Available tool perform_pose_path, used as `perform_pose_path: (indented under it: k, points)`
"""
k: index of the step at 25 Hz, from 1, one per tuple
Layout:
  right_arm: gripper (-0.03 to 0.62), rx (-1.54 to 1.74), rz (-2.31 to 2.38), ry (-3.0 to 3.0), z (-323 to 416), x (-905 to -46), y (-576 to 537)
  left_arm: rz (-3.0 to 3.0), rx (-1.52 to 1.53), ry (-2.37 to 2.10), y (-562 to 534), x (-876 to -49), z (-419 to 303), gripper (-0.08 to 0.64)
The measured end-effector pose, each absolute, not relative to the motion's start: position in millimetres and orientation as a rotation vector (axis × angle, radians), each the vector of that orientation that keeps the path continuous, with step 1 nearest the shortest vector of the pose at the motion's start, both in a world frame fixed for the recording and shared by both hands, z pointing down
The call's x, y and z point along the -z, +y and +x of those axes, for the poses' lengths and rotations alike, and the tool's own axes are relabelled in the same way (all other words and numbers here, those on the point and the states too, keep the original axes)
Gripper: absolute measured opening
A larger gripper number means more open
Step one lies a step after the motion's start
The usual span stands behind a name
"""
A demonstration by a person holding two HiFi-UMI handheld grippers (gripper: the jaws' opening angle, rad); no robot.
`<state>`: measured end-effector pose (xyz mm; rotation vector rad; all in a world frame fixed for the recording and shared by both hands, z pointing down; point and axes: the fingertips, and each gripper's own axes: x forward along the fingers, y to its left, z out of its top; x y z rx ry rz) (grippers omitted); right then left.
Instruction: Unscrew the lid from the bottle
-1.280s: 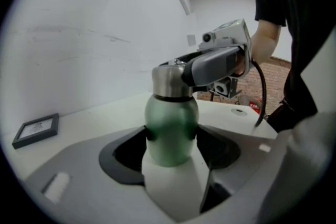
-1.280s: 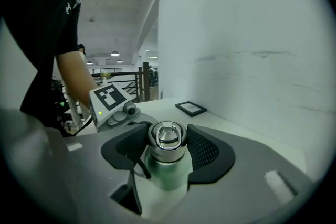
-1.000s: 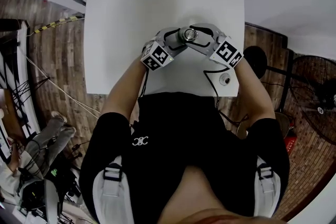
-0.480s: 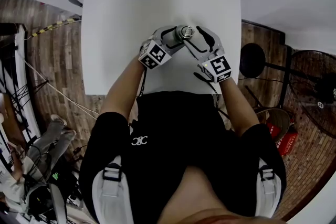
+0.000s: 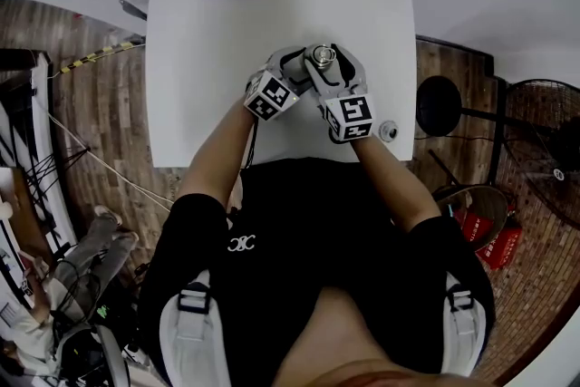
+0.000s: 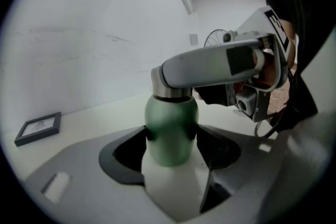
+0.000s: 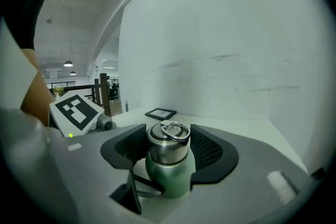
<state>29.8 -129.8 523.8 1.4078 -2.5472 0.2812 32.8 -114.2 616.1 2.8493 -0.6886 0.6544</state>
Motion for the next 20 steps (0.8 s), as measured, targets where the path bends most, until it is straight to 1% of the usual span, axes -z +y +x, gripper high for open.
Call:
perform_pose_path:
  k: [5, 10, 20]
  points:
    - [0.252, -0.313, 1.281, -2.609, 29.1, -524.1, -129.8, 2.854, -0.650, -0.686, -115.3, -613.9, 32.8, 0.354]
    - [0.253, -0.282, 1.086, -2.672, 29.9, -522.3, -124.9, 2.860, -0.650, -0.684, -113.1, -611.3, 34.5, 0.354]
    - [0.250, -0.256, 0.871, -2.736, 27.4, -517.1, -121.1, 2.864, -0.652, -0.684, -111.1, -610.1, 33.9, 0.354]
